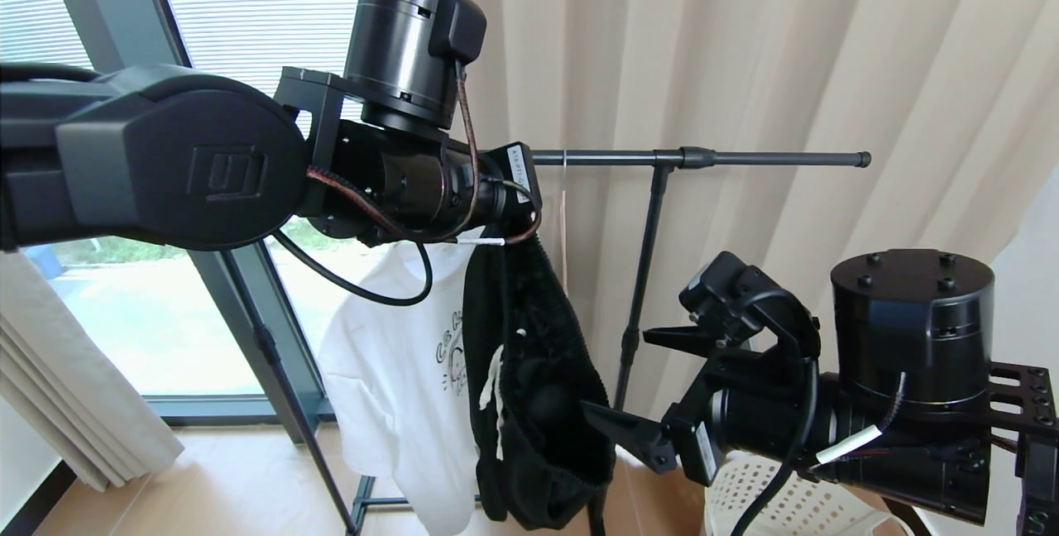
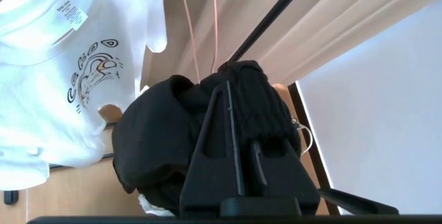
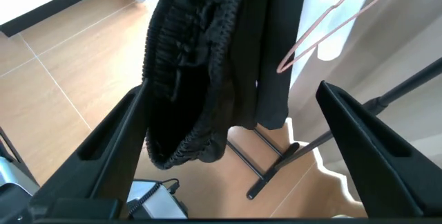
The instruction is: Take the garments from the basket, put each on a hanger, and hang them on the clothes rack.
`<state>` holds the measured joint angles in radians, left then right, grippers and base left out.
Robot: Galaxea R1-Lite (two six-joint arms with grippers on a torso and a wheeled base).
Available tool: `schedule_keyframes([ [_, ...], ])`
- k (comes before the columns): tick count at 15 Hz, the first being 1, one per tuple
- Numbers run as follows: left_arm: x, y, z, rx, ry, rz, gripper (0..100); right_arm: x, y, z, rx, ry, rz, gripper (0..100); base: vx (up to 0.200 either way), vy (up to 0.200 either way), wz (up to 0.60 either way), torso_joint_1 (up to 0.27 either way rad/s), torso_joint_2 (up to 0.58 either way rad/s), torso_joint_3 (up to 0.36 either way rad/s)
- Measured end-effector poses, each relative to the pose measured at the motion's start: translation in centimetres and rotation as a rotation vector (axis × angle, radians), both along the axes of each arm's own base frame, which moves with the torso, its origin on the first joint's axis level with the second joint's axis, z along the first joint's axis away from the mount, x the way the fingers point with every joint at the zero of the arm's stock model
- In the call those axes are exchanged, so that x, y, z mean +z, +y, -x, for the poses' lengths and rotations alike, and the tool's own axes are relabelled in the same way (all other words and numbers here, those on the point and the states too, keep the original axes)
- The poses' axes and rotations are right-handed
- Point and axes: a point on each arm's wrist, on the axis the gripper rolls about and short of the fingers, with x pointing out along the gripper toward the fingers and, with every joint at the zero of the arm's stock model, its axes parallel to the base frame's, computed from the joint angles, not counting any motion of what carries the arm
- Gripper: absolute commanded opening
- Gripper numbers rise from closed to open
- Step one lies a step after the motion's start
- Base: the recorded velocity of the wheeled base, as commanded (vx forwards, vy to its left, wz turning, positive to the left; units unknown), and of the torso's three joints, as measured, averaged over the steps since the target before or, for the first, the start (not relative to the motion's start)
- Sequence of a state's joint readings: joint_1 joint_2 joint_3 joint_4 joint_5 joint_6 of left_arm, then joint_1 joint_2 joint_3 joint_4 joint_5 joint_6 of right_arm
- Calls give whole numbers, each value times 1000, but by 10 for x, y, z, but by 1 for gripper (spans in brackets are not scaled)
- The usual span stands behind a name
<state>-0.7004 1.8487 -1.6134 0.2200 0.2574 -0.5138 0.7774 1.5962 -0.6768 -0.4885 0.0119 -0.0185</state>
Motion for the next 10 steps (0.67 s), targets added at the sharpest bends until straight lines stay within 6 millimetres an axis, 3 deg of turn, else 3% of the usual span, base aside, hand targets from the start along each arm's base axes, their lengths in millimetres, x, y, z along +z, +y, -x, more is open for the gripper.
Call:
schedule_keyframes([
  [10,-5,-3,6,-2,9,-19,0,-29,17,-24,-34,31,11,100,0,0,0,0,0,0],
])
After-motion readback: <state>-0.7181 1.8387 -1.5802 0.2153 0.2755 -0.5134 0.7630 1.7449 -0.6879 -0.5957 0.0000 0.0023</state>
